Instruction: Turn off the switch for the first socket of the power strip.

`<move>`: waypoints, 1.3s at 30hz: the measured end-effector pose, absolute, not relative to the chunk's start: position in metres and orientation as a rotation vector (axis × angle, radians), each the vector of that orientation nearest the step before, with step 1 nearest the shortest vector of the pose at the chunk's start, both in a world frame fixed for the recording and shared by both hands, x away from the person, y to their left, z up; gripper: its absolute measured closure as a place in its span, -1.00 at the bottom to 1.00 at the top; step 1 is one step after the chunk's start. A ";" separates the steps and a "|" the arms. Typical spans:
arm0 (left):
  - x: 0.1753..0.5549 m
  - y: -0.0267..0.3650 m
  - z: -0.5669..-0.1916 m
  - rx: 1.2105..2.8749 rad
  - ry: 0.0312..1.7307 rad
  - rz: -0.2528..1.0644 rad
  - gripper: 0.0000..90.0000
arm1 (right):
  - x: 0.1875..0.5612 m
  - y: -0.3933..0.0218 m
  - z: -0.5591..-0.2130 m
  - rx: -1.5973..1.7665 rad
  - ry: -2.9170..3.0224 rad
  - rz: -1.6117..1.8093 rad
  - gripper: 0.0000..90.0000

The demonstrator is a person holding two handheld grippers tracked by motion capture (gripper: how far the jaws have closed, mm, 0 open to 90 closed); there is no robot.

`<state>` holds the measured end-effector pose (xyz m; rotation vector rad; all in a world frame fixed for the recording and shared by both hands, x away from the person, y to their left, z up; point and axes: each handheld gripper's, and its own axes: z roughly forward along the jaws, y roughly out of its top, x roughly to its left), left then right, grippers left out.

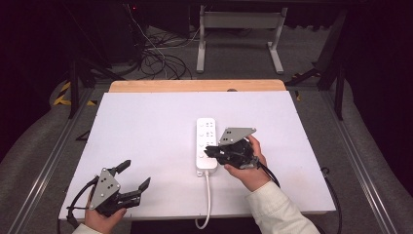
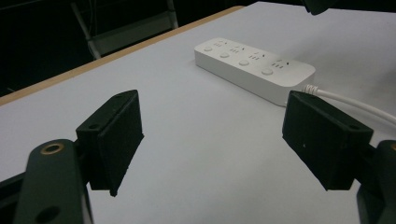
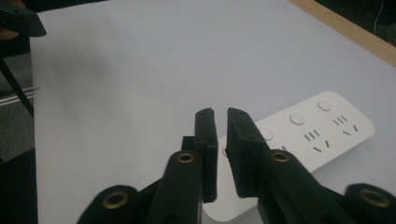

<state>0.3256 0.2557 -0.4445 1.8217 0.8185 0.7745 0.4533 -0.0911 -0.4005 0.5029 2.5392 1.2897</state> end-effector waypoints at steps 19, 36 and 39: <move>0.326 0.256 -0.445 1.832 0.817 0.782 -0.54 | 0.474 -0.072 -0.419 0.601 2.635 1.194 1.00; 0.327 0.256 -0.445 1.834 0.815 0.788 -0.54 | 0.489 -0.058 -0.441 0.691 2.675 1.131 1.00; 0.327 0.256 -0.445 1.834 0.816 0.785 -0.54 | 0.490 -0.057 -0.444 0.696 2.675 1.119 1.00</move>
